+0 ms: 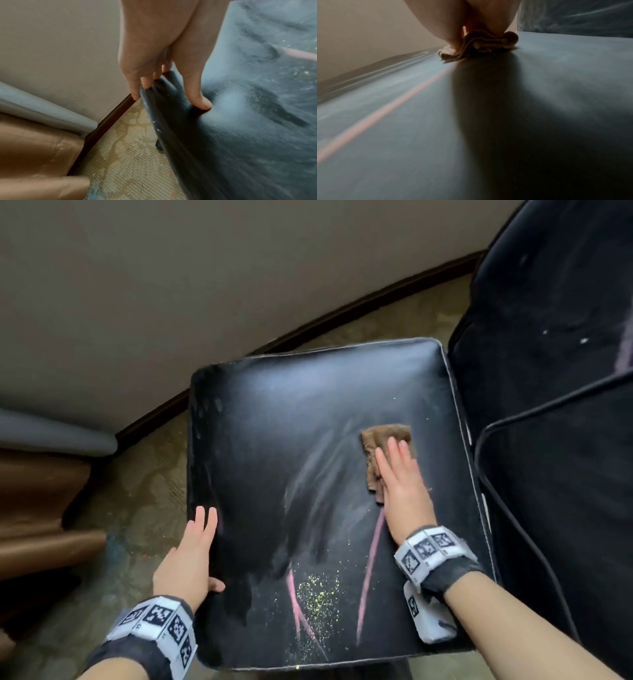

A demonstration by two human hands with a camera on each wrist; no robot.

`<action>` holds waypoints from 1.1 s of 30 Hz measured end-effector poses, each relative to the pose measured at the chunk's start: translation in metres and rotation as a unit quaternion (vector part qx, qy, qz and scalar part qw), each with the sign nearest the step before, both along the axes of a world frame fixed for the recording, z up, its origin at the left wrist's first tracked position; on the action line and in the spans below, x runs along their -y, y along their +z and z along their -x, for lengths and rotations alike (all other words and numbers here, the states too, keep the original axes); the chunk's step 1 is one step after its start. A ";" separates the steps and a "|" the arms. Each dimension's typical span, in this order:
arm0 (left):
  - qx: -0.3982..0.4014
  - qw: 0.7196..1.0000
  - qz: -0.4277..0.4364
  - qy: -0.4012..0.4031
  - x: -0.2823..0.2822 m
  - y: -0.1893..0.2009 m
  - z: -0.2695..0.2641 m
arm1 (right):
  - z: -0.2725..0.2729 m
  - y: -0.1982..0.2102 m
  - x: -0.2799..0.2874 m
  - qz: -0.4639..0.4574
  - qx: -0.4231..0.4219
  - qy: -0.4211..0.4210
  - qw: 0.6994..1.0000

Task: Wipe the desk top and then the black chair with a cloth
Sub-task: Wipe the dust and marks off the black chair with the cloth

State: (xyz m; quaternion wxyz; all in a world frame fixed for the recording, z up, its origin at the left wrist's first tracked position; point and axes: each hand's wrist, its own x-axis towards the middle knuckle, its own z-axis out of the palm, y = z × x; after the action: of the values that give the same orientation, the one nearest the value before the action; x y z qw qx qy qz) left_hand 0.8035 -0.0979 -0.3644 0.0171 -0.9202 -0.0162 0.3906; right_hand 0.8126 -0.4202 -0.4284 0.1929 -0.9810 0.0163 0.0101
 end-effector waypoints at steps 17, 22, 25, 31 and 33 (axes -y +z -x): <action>0.085 0.985 0.145 -0.047 0.067 0.000 -0.038 | -0.027 0.027 0.048 0.021 -0.109 -0.237 0.965; 0.083 0.991 0.108 -0.016 0.081 -0.016 -0.042 | 0.042 0.016 0.035 0.010 -0.119 -0.158 0.980; 0.087 0.991 0.103 -0.013 0.084 -0.019 -0.043 | 0.027 0.015 0.033 0.085 -0.112 -0.124 0.982; 0.088 0.991 0.100 -0.003 0.083 -0.022 -0.042 | -0.089 0.020 0.056 0.056 -0.139 -0.152 0.977; 0.084 0.992 0.099 -0.003 0.083 -0.021 -0.041 | -0.059 0.021 0.047 0.045 -0.134 -0.133 0.981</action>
State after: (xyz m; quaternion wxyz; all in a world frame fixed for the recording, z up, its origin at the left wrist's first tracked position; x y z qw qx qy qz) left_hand 0.8449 -0.1808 -0.3857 -0.0749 -0.9469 0.0238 0.3118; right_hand 0.8720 -0.4673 -0.4075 0.1445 -0.9675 0.1725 0.1152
